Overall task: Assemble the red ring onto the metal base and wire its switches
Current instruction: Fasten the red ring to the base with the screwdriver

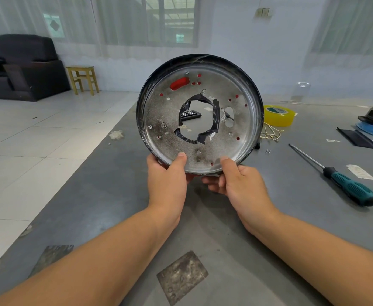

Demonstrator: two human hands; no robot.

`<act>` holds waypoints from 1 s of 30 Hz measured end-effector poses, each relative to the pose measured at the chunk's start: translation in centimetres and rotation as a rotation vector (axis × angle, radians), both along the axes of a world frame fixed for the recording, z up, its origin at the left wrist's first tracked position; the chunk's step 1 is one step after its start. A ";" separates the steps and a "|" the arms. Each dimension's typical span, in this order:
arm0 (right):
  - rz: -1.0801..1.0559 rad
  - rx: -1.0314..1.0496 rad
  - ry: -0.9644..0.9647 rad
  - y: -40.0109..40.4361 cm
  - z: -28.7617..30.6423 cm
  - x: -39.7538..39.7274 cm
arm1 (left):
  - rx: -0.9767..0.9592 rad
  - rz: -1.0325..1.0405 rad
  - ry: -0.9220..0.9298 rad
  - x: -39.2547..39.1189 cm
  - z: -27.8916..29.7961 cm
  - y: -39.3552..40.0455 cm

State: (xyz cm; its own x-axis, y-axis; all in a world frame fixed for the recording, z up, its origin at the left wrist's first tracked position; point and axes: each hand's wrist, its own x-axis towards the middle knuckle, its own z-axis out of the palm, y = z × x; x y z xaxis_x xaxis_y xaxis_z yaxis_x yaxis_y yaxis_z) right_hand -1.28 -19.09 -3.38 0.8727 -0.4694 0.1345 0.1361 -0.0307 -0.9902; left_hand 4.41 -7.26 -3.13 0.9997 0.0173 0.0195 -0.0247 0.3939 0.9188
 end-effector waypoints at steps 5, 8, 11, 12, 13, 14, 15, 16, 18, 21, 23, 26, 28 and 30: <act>-0.013 -0.017 0.022 0.0 -0.1 0.0 | 0.035 -0.007 0.002 -0.3 0.3 0.0; -0.019 -0.030 0.040 0.1 -0.2 0.1 | 0.041 -0.006 0.001 -0.2 0.2 0.1; -0.006 -0.002 0.049 0.1 -0.1 0.3 | 0.029 -0.002 -0.017 0.1 0.2 0.2; -0.003 0.028 0.046 0.1 0.0 0.3 | 0.033 0.003 -0.022 0.2 0.3 0.2; -0.002 0.063 0.042 0.1 0.1 0.4 | 0.038 0.009 -0.026 0.2 0.3 0.2; 0.004 0.104 0.038 0.1 0.2 0.4 | 0.034 0.015 -0.029 0.3 0.2 0.2; 0.007 0.149 0.034 0.0 0.4 0.4 | 0.023 0.017 -0.031 0.5 0.1 0.3; 0.013 0.198 0.024 -0.1 0.6 0.4 | 0.013 0.012 -0.034 0.6 0.0 0.3; 0.013 0.274 0.021 -0.3 0.8 0.3 | 0.021 0.006 -0.051 0.7 -0.1 0.3; 0.027 0.315 0.037 -0.4 1.2 0.3 | 0.059 0.002 -0.080 0.7 -0.1 0.3; 0.041 0.312 0.065 -0.4 1.3 0.3 | 0.088 0.005 -0.089 0.5 0.0 0.3; 0.039 0.311 0.073 -0.4 1.2 0.3 | 0.093 -0.007 -0.093 0.0 0.3 0.2; 0.032 0.320 0.065 -0.5 1.2 0.3 | 0.058 -0.028 -0.072 0.0 0.3 0.1; 0.031 0.322 0.062 -0.6 1.1 0.4 | -0.024 -0.079 -0.031 0.0 0.1 -0.2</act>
